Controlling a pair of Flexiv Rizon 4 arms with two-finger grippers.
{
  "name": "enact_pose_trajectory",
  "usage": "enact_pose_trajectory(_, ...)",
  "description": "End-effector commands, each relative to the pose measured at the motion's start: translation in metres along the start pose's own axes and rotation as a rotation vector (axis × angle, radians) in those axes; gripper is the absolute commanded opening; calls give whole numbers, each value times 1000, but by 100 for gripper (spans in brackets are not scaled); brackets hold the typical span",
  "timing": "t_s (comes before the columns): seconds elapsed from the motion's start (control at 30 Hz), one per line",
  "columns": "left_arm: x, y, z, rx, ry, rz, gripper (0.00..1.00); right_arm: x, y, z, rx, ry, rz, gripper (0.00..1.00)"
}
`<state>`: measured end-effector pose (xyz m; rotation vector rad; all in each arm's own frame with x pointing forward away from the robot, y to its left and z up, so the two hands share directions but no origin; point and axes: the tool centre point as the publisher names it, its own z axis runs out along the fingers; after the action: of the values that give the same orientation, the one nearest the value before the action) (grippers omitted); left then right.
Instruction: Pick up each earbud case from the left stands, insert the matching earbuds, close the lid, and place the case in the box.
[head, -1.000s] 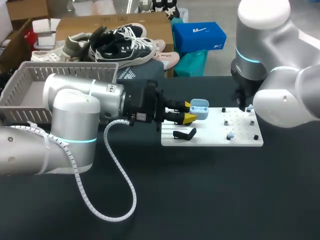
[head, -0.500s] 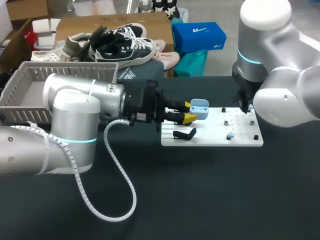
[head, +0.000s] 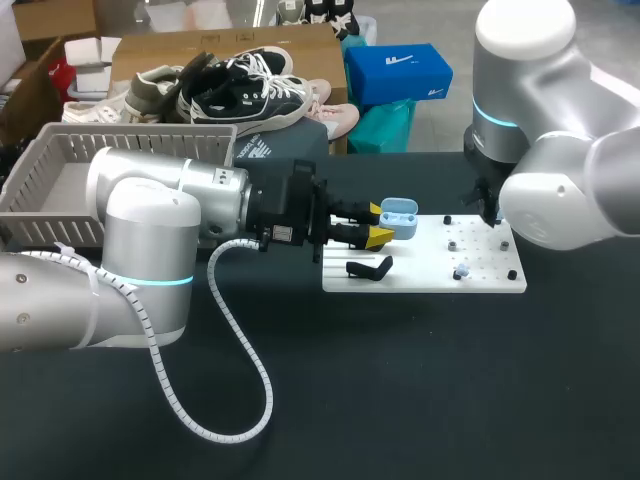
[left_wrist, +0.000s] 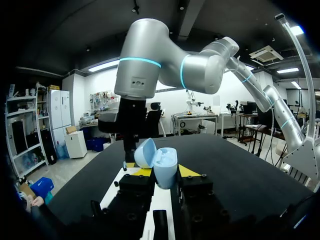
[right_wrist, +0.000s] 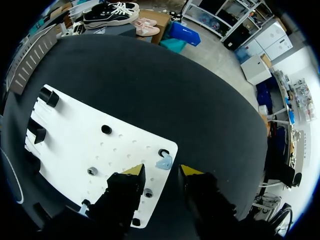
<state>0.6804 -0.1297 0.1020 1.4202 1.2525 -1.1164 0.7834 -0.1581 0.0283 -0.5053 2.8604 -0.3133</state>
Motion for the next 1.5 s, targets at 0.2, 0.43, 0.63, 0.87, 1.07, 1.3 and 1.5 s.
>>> enact_pose_trajectory(0.2,1,0,0,-2,-2,1,0,-5,1,3,-1,12,3,42)
enact_pose_trajectory(0.43,1,0,0,-2,-2,1,0,-6,0,6,-2,17,3,37)
enact_pose_trajectory(0.63,1,0,0,-2,-2,1,0,-7,0,8,2,21,3,37)
enact_pose_trajectory(0.87,1,0,0,-2,-2,1,0,-7,-1,9,5,29,2,29)
enact_pose_trajectory(1.07,1,0,0,-2,-2,1,0,-5,-2,11,7,37,4,2)
enact_pose_trajectory(1.3,1,0,0,-2,-2,1,0,-4,-3,11,3,40,2,0)
enact_pose_trajectory(1.5,1,0,0,-2,-2,1,0,1,-4,-1,9,34,1,0)
